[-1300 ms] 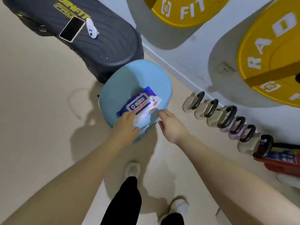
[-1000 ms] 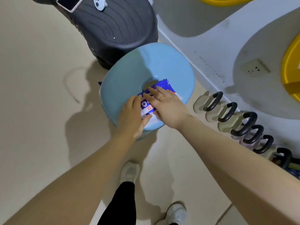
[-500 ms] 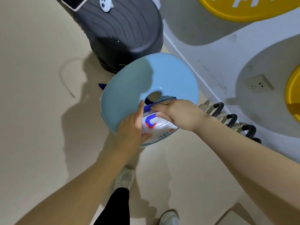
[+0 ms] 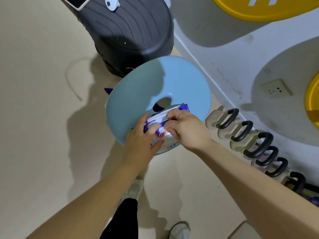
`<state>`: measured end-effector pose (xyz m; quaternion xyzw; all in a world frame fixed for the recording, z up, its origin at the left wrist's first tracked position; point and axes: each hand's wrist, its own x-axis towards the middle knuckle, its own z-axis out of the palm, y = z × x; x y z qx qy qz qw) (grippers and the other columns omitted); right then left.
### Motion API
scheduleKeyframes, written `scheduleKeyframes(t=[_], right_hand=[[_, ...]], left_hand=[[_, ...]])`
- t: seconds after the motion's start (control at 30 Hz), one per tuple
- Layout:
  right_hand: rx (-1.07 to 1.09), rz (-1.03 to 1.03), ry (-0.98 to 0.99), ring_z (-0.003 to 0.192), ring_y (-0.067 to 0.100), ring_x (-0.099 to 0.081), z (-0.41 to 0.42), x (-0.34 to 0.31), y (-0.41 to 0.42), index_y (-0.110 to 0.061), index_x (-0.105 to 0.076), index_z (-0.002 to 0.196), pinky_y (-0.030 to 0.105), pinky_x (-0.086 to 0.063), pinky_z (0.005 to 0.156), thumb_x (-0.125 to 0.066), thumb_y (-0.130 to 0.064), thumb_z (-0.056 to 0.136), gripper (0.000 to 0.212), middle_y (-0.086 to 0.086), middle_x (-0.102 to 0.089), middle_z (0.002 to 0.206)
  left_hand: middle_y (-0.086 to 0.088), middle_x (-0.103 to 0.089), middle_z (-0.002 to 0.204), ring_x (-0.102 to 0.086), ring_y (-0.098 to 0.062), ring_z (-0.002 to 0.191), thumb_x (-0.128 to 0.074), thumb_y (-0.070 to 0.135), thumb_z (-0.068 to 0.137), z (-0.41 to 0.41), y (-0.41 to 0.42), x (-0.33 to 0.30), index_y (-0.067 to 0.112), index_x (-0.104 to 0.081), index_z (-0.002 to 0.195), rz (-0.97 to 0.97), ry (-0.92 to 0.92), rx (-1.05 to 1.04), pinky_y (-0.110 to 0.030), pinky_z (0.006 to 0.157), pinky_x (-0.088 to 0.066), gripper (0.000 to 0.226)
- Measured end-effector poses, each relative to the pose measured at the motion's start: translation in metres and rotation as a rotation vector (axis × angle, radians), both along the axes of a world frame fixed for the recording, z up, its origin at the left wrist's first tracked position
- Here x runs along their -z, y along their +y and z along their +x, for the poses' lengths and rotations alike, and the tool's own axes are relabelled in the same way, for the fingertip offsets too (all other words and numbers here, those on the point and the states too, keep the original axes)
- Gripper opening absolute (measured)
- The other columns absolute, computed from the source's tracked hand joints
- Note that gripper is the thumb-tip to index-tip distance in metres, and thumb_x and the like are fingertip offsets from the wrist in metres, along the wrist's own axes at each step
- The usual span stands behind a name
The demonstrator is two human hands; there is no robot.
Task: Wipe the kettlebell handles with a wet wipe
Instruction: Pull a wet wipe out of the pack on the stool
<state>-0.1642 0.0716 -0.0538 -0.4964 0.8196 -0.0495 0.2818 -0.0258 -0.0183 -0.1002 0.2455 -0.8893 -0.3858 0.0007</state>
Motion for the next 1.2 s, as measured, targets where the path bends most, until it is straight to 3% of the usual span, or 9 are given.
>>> scheduleKeyframes(t=[0.13, 0.2, 0.5, 0.67, 0.77, 0.83, 0.93, 1.1, 1.2], right_hand=[[-0.126, 0.031, 0.3, 0.084, 0.025, -0.057, 0.012, 0.004, -0.001, -0.018, -0.067, 0.074, 0.029, -0.039, 0.073, -0.065, -0.014, 0.067, 0.008, 0.001, -0.062, 0.088], [-0.192, -0.029, 0.415, 0.069, 0.023, -0.059, 0.017, 0.006, -0.003, -0.021, -0.064, 0.063, 0.031, -0.036, 0.073, -0.051, -0.013, 0.065, 0.015, -0.002, -0.061, 0.069], [-0.358, 0.097, 0.431, 0.047, 0.019, -0.058, 0.018, 0.004, -0.021, -0.016, -0.064, 0.053, 0.021, -0.049, 0.053, -0.052, -0.012, 0.053, 0.013, -0.001, -0.06, 0.05], [-0.301, 0.009, 0.383, 0.046, 0.022, -0.059, 0.016, 0.01, -0.018, -0.012, -0.065, 0.058, 0.021, -0.047, 0.05, -0.028, -0.015, 0.072, 0.039, 0.006, -0.062, 0.053], [-0.236, 0.07, 0.314, 0.061, 0.029, -0.063, 0.011, 0.01, -0.019, -0.005, -0.066, 0.081, 0.028, -0.048, 0.058, -0.054, -0.002, 0.071, 0.016, 0.012, -0.066, 0.074], [-0.175, 0.038, 0.187, 0.049, 0.032, -0.058, 0.006, 0.008, -0.015, 0.0, -0.06, 0.071, 0.028, -0.044, 0.048, -0.075, 0.003, 0.054, 0.023, 0.018, -0.061, 0.064], [-0.088, -0.036, 0.049, 0.046, 0.032, -0.051, 0.003, 0.001, -0.009, -0.001, -0.052, 0.064, 0.026, -0.031, 0.047, -0.062, 0.006, 0.058, 0.014, 0.019, -0.055, 0.058], [0.027, -0.22, -0.022, 0.054, 0.02, -0.036, -0.002, 0.012, 0.005, -0.006, -0.049, 0.062, 0.023, -0.023, 0.05, -0.037, -0.017, 0.071, 0.019, 0.001, -0.044, 0.06], [0.138, -0.281, -0.041, 0.063, 0.02, -0.043, 0.0, 0.012, 0.012, -0.005, -0.053, 0.065, 0.029, -0.042, 0.056, -0.049, -0.012, 0.072, 0.011, -0.015, -0.034, 0.06]], left_hand=[[-0.008, -0.055, 0.124, -0.059, -0.032, 0.1, -0.053, 0.041, 0.077, 0.001, 0.0, 0.002, 0.02, -0.057, 0.109, 0.019, -0.065, -0.001, -0.036, 0.077, -0.049, 0.038], [-0.008, -0.056, 0.127, -0.059, -0.032, 0.104, -0.062, 0.033, 0.074, 0.0, -0.002, 0.002, 0.016, -0.06, 0.111, 0.03, -0.071, -0.011, -0.037, 0.081, -0.049, 0.041], [-0.001, -0.055, 0.133, -0.055, -0.026, 0.116, -0.075, 0.025, 0.071, -0.003, -0.006, -0.002, 0.016, -0.06, 0.12, 0.116, -0.058, -0.039, -0.035, 0.094, -0.045, 0.052], [0.0, -0.058, 0.127, -0.055, -0.025, 0.112, -0.076, 0.024, 0.069, -0.006, -0.007, -0.003, 0.017, -0.061, 0.114, 0.133, -0.105, -0.063, -0.031, 0.089, -0.041, 0.047], [-0.003, -0.065, 0.107, -0.057, -0.029, 0.096, -0.076, 0.026, 0.066, -0.007, -0.008, -0.004, 0.015, -0.06, 0.109, 0.164, -0.104, -0.102, -0.034, 0.076, -0.042, 0.047], [-0.005, -0.065, 0.099, -0.057, -0.031, 0.09, -0.072, 0.032, 0.062, -0.008, -0.009, -0.005, 0.015, -0.061, 0.108, 0.19, -0.082, -0.123, -0.038, 0.073, -0.046, 0.05], [-0.006, -0.063, 0.101, -0.057, -0.031, 0.091, -0.072, 0.034, 0.059, -0.01, -0.012, -0.005, 0.015, -0.059, 0.109, 0.232, -0.085, -0.125, -0.042, 0.075, -0.047, 0.055], [-0.006, -0.063, 0.108, -0.057, -0.032, 0.097, -0.071, 0.031, 0.061, -0.011, -0.009, -0.005, 0.012, -0.057, 0.113, 0.268, -0.077, -0.139, -0.04, 0.079, -0.047, 0.057], [-0.004, -0.062, 0.115, -0.056, -0.03, 0.103, -0.065, 0.033, 0.06, -0.011, -0.006, -0.008, 0.012, -0.057, 0.115, 0.252, -0.085, -0.156, -0.037, 0.084, -0.045, 0.059]])
